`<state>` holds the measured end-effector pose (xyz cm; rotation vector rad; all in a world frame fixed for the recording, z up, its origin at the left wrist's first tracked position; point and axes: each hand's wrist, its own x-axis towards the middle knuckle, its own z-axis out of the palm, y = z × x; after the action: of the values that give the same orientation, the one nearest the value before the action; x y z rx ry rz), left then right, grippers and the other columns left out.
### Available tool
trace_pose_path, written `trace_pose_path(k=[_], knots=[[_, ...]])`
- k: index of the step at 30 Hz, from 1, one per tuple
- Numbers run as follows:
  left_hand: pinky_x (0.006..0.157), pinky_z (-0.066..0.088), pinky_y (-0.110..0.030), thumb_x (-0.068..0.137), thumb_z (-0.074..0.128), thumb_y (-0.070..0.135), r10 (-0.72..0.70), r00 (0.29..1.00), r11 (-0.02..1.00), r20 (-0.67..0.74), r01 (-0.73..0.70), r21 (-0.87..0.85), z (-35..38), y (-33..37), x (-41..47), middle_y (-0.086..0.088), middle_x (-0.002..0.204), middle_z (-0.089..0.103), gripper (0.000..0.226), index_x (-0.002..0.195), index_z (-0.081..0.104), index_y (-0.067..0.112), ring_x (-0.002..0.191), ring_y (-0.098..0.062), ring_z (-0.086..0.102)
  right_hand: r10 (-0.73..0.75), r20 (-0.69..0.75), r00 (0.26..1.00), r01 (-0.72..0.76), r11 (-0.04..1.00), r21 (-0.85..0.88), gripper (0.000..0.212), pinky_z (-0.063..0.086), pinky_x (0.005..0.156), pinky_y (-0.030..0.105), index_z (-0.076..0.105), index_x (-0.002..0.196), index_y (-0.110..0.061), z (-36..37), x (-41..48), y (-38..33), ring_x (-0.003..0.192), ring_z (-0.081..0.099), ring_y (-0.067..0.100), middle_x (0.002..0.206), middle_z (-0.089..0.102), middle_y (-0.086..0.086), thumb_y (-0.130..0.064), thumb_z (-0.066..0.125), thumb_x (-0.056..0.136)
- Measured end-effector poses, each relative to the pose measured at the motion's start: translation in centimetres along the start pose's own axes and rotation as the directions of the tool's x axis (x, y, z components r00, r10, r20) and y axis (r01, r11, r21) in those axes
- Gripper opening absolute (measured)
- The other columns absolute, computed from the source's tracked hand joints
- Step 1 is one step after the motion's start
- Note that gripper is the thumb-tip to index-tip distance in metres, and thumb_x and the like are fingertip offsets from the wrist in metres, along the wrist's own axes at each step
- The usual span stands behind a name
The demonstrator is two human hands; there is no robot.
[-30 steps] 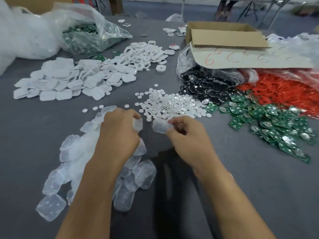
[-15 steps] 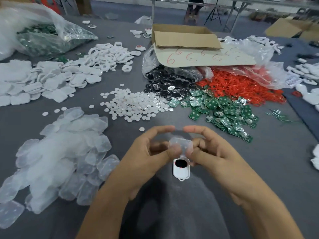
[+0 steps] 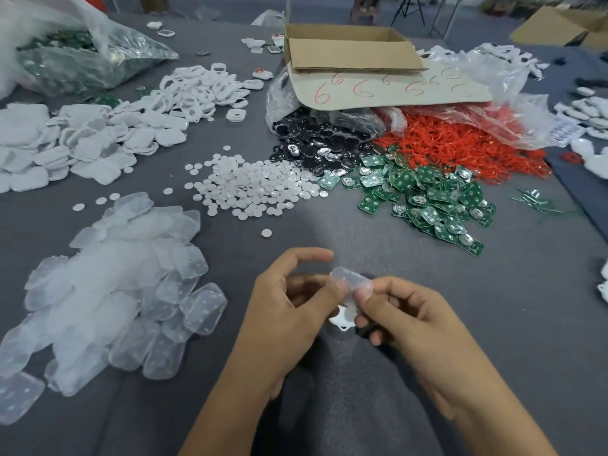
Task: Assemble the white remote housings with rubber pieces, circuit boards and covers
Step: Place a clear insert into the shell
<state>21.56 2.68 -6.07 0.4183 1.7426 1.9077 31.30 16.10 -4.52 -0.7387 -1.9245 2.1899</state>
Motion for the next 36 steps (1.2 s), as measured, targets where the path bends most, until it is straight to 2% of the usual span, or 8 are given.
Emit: trace_pose_path(k=[7, 12, 21, 26, 28, 31, 33, 36], knots=[[0.085, 0.054, -0.031, 0.074, 0.089, 0.029, -0.053, 0.998, 0.997, -0.02, 0.052, -0.056, 0.2, -0.5, -0.2, -0.006, 0.096, 0.079, 0.05, 0.116, 0.061, 0.027, 0.089, -0.021, 0.075, 0.032, 0.068, 0.997, -0.03, 0.999, -0.03, 0.018, 0.049, 0.059, 0.019, 0.075, 0.082, -0.012, 0.3, -0.9, 0.5, 0.069, 0.063, 0.011, 0.078, 0.073, 0.009, -0.03, 0.071, 0.082], [0.082, 0.054, -0.024, 0.078, 0.082, 0.031, -0.033, 0.999, 0.999, 0.033, 0.033, 0.018, -0.2, -0.2, -0.4, -0.002, 0.095, 0.08, 0.039, 0.111, 0.061, 0.028, 0.091, -0.019, 0.076, 0.028, 0.108, 0.994, -0.022, 0.998, -0.055, 0.015, 0.05, 0.058, 0.02, 0.074, 0.089, -0.009, 0.1, -1.3, 0.5, 0.069, 0.062, 0.013, 0.079, 0.073, 0.008, -0.023, 0.073, 0.082], [0.076, 0.054, -0.017, 0.085, 0.082, 0.02, 0.003, 0.995, 0.992, 0.103, -0.016, 0.127, -0.8, -0.3, -1.1, 0.0, 0.093, 0.08, 0.035, 0.108, 0.064, 0.04, 0.089, -0.015, 0.076, -0.103, -0.055, 0.993, 0.101, 0.994, -0.038, 0.006, 0.048, 0.059, 0.025, 0.074, 0.089, -0.02, 0.2, -1.2, -0.2, 0.059, 0.058, 0.014, 0.073, 0.072, 0.015, -0.019, 0.071, 0.085], [0.076, 0.053, -0.016, 0.084, 0.084, 0.019, -0.02, 0.991, 0.982, 0.134, -0.006, 0.191, -1.4, -0.1, -1.0, 0.001, 0.093, 0.079, 0.037, 0.107, 0.065, 0.042, 0.089, -0.014, 0.076, -0.213, -0.027, 0.977, 0.194, 0.929, -0.316, 0.008, 0.047, 0.059, 0.018, 0.074, 0.081, -0.019, -0.2, 0.1, -0.7, 0.063, 0.057, 0.009, 0.07, 0.069, 0.004, -0.014, 0.072, 0.088], [0.078, 0.052, -0.014, 0.077, 0.089, 0.024, 0.028, 0.995, 0.959, 0.099, -0.055, 0.279, -1.7, -0.2, -0.9, 0.009, 0.1, 0.078, 0.047, 0.11, 0.063, 0.046, 0.094, -0.008, 0.074, -0.174, -0.079, 0.982, 0.143, 0.943, -0.299, 0.01, 0.043, 0.058, 0.021, 0.074, 0.079, -0.016, -0.6, 1.0, -0.8, 0.061, 0.052, 0.01, 0.065, 0.061, 0.002, -0.012, 0.072, 0.088], [0.092, 0.038, -0.005, 0.058, 0.097, 0.038, 0.118, 0.99, 0.798, 0.079, -0.142, 0.586, -2.2, -0.7, -0.8, 0.024, 0.123, 0.061, 0.088, 0.127, 0.047, 0.061, 0.115, 0.006, 0.055, -0.128, -0.148, 0.981, 0.077, 0.948, -0.307, 0.012, 0.04, 0.055, 0.017, 0.074, 0.078, -0.011, -1.1, 1.9, -1.0, 0.058, 0.047, 0.009, 0.063, 0.054, 0.001, -0.009, 0.072, 0.089], [0.104, 0.028, -0.007, 0.055, 0.095, 0.045, 0.089, 0.986, 0.733, 0.143, -0.163, 0.661, -2.1, -1.0, -0.8, 0.027, 0.133, 0.042, 0.107, 0.137, 0.03, 0.07, 0.127, 0.007, 0.038, -0.086, -0.109, 0.99, 0.049, 0.951, -0.305, 0.011, 0.037, 0.05, 0.012, 0.074, 0.079, -0.009, -1.2, 2.2, -1.1, 0.052, 0.045, 0.006, 0.061, 0.053, 0.0, -0.009, 0.071, 0.09], [0.105, 0.011, -0.006, 0.06, 0.088, 0.054, 0.114, 0.971, 0.655, 0.209, -0.232, 0.72, -1.9, -1.6, -0.6, 0.041, 0.134, 0.039, 0.115, 0.145, 0.014, 0.069, 0.131, 0.011, 0.021, 0.003, -0.046, 0.999, -0.014, 0.968, -0.249, 0.012, 0.032, 0.044, 0.013, 0.074, 0.081, -0.006, -1.4, 2.5, -1.2, 0.048, 0.039, 0.007, 0.057, 0.05, -0.002, -0.01, 0.069, 0.091]])
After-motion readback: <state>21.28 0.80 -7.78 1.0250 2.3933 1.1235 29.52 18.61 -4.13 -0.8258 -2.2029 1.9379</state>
